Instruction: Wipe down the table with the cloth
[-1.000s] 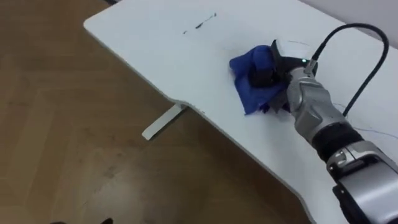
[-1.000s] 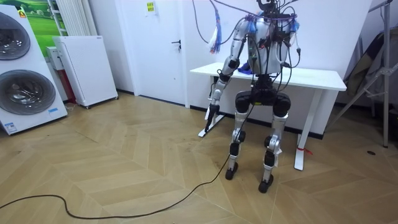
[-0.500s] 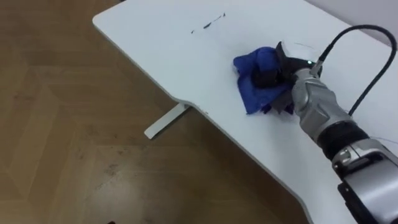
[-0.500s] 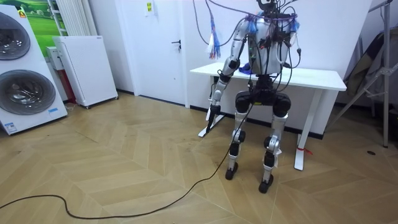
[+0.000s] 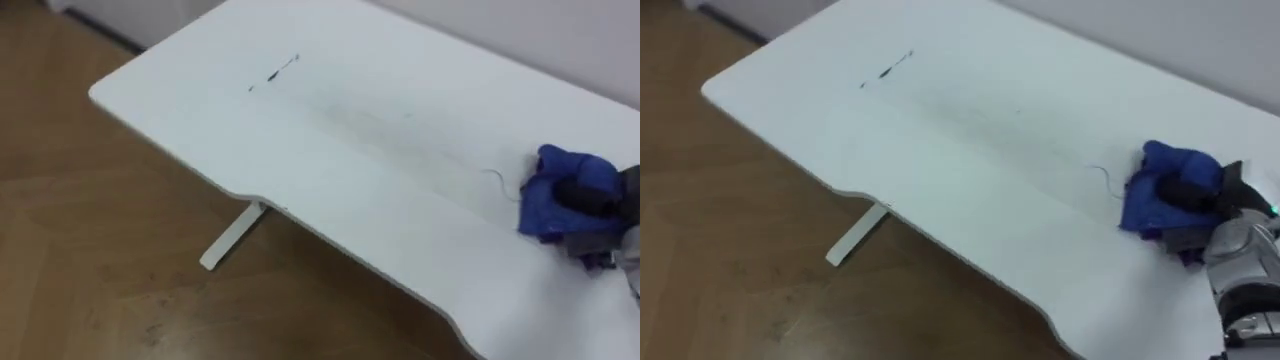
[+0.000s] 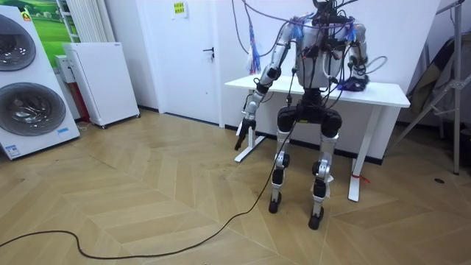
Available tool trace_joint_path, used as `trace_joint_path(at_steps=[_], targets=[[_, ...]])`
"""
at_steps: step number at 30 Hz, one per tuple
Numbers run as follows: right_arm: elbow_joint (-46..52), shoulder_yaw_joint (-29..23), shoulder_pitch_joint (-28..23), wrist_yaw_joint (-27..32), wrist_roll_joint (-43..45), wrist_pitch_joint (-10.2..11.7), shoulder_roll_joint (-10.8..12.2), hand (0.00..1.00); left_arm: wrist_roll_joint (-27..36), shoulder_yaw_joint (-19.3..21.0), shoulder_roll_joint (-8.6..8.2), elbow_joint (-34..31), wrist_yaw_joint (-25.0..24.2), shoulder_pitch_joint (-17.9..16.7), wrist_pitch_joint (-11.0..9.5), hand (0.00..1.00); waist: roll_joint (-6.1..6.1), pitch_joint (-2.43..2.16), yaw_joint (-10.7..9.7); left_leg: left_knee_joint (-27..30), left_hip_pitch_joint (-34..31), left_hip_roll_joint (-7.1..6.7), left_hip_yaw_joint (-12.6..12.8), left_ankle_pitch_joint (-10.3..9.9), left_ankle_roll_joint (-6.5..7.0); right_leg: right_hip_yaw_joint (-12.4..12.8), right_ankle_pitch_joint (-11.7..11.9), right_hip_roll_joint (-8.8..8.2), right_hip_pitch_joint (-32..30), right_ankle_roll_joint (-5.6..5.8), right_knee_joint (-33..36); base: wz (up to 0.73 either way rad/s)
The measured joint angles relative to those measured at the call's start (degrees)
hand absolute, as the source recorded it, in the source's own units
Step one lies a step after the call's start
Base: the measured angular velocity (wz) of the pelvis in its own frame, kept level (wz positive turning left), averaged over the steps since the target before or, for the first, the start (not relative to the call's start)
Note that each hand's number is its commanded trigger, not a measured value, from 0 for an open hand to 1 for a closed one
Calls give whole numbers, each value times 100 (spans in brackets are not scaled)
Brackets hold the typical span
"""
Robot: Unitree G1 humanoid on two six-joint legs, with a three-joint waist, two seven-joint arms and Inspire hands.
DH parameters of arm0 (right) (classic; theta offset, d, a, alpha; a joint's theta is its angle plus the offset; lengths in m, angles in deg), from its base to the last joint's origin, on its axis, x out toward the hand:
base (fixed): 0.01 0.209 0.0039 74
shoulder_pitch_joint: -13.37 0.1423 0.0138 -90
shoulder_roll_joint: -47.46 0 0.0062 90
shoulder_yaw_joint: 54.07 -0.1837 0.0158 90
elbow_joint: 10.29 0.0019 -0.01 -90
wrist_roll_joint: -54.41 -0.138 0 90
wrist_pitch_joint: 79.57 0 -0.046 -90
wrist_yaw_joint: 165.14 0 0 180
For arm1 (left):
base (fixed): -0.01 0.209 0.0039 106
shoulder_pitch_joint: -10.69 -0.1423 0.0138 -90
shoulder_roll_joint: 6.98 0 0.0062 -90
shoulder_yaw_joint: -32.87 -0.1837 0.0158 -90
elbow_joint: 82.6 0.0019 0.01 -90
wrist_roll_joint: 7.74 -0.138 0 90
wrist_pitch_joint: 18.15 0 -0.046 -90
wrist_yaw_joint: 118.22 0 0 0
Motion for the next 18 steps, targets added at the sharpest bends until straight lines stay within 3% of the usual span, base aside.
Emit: trace_joint_path(at_steps=[3, 7, 13, 18], targets=[[-69, -171, -203, 39, -4, -26, -2, 100, 40, 2, -5, -12, 0, 245, -52, 0, 4, 3, -290, -8, 124, 55, 86, -3, -4, 88, 7, 35, 65, -12, 3, -26], [-62, -224, -391, 119, 26, -228, -6, 100, 72, 6, -17, -220, 0, 316, 20, 0, -12, 6, -386, -89, 311, 136, 328, -21, -16, 404, 21, 87, 86, -26, 9, -34], [27, -219, -511, 196, 43, -371, -5, 100, 106, 4, -19, -257, 0, 279, 199, 0, -19, 16, -419, -97, 391, 127, 404, -32, 3, 629, 53, 111, 158, -19, -21, -6], [207, -176, -561, 193, 55, -552, 24, 100, 115, 5, -30, -257, -1, 205, 248, 0, -6, 25, -391, -205, 572, 119, 414, -37, 9, 643, 52, 112, 326, -18, -94, 0]])
